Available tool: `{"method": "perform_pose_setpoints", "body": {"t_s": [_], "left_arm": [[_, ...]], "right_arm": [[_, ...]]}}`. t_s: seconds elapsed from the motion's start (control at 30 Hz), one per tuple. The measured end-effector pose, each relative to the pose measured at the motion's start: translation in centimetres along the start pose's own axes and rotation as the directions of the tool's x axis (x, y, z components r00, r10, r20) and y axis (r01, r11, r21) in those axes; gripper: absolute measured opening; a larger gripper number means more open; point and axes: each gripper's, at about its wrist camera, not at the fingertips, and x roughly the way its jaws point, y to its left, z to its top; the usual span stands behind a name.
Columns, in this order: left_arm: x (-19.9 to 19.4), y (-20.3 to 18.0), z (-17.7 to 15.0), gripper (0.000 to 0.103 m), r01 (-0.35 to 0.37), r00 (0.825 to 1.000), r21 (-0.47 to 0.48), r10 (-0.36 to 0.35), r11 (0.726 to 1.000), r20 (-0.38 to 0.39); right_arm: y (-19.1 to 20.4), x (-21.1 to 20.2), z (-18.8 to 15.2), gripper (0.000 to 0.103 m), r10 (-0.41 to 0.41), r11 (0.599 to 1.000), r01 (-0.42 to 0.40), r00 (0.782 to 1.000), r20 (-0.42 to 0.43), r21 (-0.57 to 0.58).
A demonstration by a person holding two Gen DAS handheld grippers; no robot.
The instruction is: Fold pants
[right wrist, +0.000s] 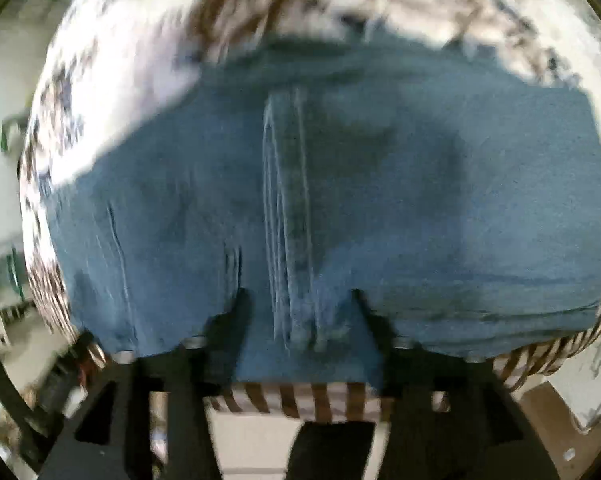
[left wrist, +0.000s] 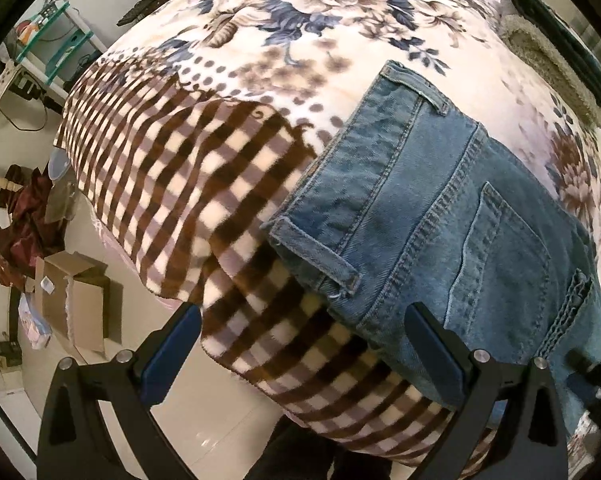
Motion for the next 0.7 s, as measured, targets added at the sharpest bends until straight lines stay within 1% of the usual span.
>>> {"method": "perform_pose_setpoints", "body": {"t_s": [0.03, 0.07, 0.13, 0.17, 0.2, 0.23, 0.27, 0.3, 0.33, 0.37, 0.4, 0.43, 0.47, 0.5, 0.57, 0.7], "left_arm": [[0.0, 0.1, 0.0, 0.103, -0.001, 1.0, -0.002, 0.001, 1.0, 0.0], [0.1, 0.2, -0.1, 0.103, -0.004, 1.0, -0.007, 0.004, 1.0, 0.0], [0.2, 0.4, -0.1, 0.103, -0.007, 1.0, -0.009, 0.007, 1.0, -0.003], [0.3, 0.5, -0.2, 0.103, -0.01, 1.0, -0.011, 0.01, 1.0, -0.005], [0.2, 0.5, -0.2, 0.103, -0.01, 1.0, -0.013, 0.01, 1.0, -0.005], [0.1, 0.6, -0.3, 0.103, -0.011, 1.0, -0.015, 0.011, 1.0, -0.003], [0.0, 0.7, -0.3, 0.103, -0.013, 1.0, -0.015, 0.013, 1.0, 0.001], [-0.1, 0.7, -0.3, 0.103, -0.014, 1.0, -0.015, 0.014, 1.0, 0.005], [-0.3, 0.8, -0.4, 0.103, -0.016, 1.0, -0.015, 0.017, 1.0, 0.008], [-0.3, 0.9, -0.5, 0.103, -0.019, 1.0, -0.015, 0.019, 1.0, 0.012], [-0.4, 1.1, -0.5, 0.103, -0.019, 1.0, -0.015, 0.02, 1.0, 0.015], [-0.4, 1.2, -0.6, 0.103, -0.019, 1.0, -0.017, 0.019, 1.0, 0.015], [-0.4, 1.4, -0.6, 0.103, -0.017, 1.0, -0.02, 0.018, 1.0, 0.013], [-0.3, 1.5, -0.7, 0.103, -0.017, 1.0, -0.022, 0.017, 1.0, 0.011], [-0.1, 1.8, -0.7, 0.103, -0.014, 1.0, -0.028, 0.014, 1.0, 0.002], [0.3, 2.1, -0.8, 0.103, -0.011, 1.0, -0.039, 0.011, 0.999, -0.006]], "right_arm": [[0.3, 0.2, 0.5, 0.064, -0.029, 1.0, 0.029, 1.0, 0.008, -0.01], [0.8, 1.1, 1.1, 0.066, -0.062, 0.998, 0.062, 0.998, -0.003, -0.02], [1.5, 2.7, 1.5, 0.066, -0.079, 0.997, 0.079, 0.996, -0.038, -0.021], [2.4, 4.2, 1.8, 0.066, -0.107, 0.994, 0.105, 0.991, -0.074, -0.035], [3.0, 5.0, 1.8, 0.066, -0.133, 0.99, 0.129, 0.987, -0.088, -0.049], [3.7, 5.7, 1.7, 0.066, -0.183, 0.981, 0.177, 0.98, -0.083, -0.073], [4.0, 6.0, 1.6, 0.065, -0.206, 0.977, 0.201, 0.976, -0.068, -0.078], [3.9, 6.0, 1.4, 0.056, -0.229, 0.973, 0.227, 0.973, -0.033, -0.046], [3.9, 5.9, 1.2, 0.044, -0.242, 0.97, 0.241, 0.97, -0.016, -0.026], [4.1, 5.7, 0.9, 0.033, -0.241, 0.97, 0.241, 0.971, -0.005, -0.022], [4.5, 5.4, 0.7, 0.024, -0.245, 0.969, 0.245, 0.969, 0.009, -0.028], [5.2, 4.8, 0.1, 0.021, -0.25, 0.966, 0.251, 0.968, 0.037, -0.052], [6.1, 4.2, -0.5, 0.014, -0.257, 0.959, 0.263, 0.964, 0.066, -0.109], [6.8, 3.7, -1.0, 0.013, -0.258, 0.952, 0.269, 0.962, 0.089, -0.147], [7.3, 3.0, -1.8, 0.012, -0.256, 0.939, 0.274, 0.961, 0.108, -0.208], [7.5, 1.7, -3.2, 0.011, -0.239, 0.923, 0.26, 0.965, 0.107, -0.285]]}}
